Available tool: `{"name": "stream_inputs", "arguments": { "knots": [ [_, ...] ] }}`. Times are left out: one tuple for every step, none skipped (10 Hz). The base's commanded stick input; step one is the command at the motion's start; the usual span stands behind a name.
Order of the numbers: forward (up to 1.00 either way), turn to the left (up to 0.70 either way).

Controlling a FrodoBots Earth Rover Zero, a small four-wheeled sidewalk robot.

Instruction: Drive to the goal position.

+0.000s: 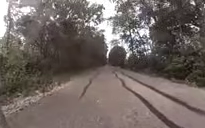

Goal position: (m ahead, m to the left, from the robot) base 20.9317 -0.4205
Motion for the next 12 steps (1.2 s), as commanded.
{"name": "stream_inputs", "arguments": {
  "knots": [
    [0.7,0.0],
    [0.7,0.0],
    [0.7,0.0],
    [0.7,0.0],
    [0.7,0.0],
    [0.7,0.0],
    [0.7,0.0],
    [0.7,0.0],
    [0.7,0.0],
    [0.7,0.0],
    [0.7,0.0],
    [0.7,0.0]
  ]
}}
